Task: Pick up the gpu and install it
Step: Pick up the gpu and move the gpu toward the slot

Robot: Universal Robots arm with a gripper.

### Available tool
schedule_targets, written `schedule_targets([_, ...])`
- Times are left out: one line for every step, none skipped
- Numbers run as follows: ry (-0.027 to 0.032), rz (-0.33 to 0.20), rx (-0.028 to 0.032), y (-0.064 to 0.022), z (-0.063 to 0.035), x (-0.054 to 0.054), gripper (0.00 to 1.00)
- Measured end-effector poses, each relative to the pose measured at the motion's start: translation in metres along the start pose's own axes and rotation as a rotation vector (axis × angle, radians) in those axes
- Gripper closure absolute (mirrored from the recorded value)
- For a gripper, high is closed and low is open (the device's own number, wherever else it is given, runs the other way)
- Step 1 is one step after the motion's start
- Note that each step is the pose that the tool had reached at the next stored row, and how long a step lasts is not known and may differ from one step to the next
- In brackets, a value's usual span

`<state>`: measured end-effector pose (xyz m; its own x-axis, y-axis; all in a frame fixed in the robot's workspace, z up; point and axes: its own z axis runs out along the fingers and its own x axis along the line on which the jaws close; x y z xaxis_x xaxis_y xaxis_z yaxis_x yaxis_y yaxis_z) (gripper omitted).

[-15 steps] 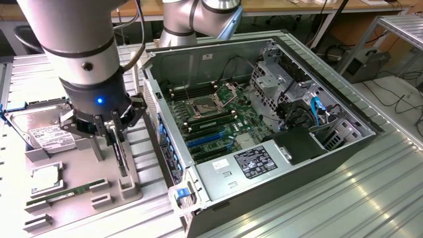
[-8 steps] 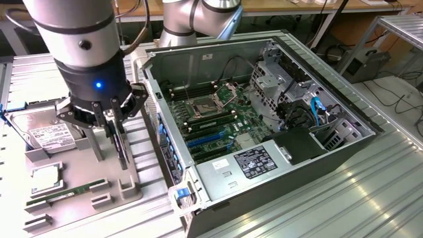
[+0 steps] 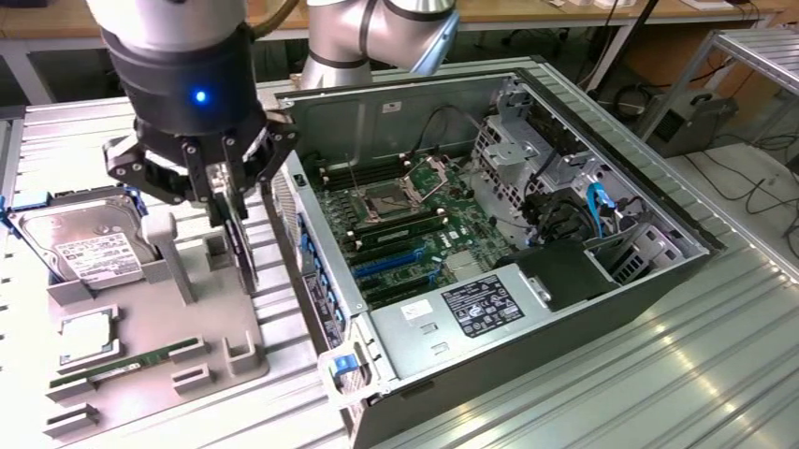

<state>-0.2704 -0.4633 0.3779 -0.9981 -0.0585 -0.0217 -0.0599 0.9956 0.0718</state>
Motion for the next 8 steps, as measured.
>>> schedule_targets([0.0002, -0.001, -0.0008, -0.0008, -0.0054, -0.003, 0.74])
schedule_targets([0.0001, -0.001, -0.0017, -0.0015, -0.0101, -0.005, 0.74])
schedule_targets([0.0003, -0.002, -0.003, -0.0028, -0.0188, -0.009, 0.74])
schedule_targets([0.0004, -0.003, -0.0044, -0.0041, -0.0268, -0.013, 0.74])
schedule_targets([0.0006, -0.003, -0.0058, -0.0053, -0.0342, -0.017, 0.74])
schedule_targets([0.0006, -0.004, -0.0072, -0.0065, -0.0411, -0.021, 0.74])
schedule_targets([0.001, -0.005, -0.009, -0.008, -0.0503, -0.027, 0.74])
schedule_targets([0.0012, -0.005, -0.0108, -0.0092, -0.0579, -0.031, 0.74])
